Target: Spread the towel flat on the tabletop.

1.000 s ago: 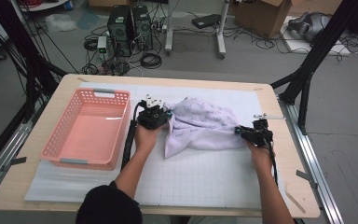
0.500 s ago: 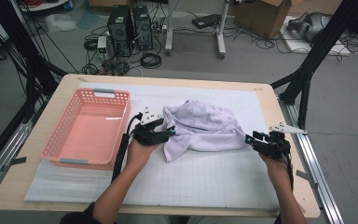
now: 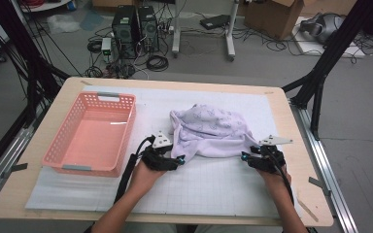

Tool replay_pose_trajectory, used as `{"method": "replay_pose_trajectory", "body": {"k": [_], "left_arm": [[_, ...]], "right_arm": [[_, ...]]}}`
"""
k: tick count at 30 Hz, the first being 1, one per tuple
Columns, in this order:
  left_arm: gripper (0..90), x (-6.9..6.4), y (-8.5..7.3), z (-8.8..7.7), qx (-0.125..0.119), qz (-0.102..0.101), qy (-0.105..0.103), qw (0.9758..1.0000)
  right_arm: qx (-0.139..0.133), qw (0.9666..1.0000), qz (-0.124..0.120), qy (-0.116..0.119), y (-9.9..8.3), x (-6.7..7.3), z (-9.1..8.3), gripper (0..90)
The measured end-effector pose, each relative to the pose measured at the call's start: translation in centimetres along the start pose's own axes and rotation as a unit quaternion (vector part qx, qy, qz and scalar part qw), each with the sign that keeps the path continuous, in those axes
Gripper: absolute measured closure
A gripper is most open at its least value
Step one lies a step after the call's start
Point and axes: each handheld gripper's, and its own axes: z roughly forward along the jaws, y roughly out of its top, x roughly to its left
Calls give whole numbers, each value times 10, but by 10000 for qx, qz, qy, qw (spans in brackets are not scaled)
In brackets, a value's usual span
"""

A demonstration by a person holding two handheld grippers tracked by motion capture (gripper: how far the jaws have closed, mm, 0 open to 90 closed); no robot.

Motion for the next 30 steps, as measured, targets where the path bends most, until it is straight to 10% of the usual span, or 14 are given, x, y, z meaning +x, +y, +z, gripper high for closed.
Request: {"method": "replay_pose_trajectory", "body": {"k": [6, 12, 30], "left_arm": [[426, -8, -4, 11, 307, 234, 69, 9992], [812, -14, -1, 7, 372, 241, -132, 9989], [827, -13, -32, -69, -225, -116, -530, 9983]], "right_arm": [[80, 9997, -203, -125, 2, 4, 5, 745], [107, 9998, -119, -131, 0, 6, 2, 862], [69, 9987, -248, 444, -26, 49, -50, 863]]}}
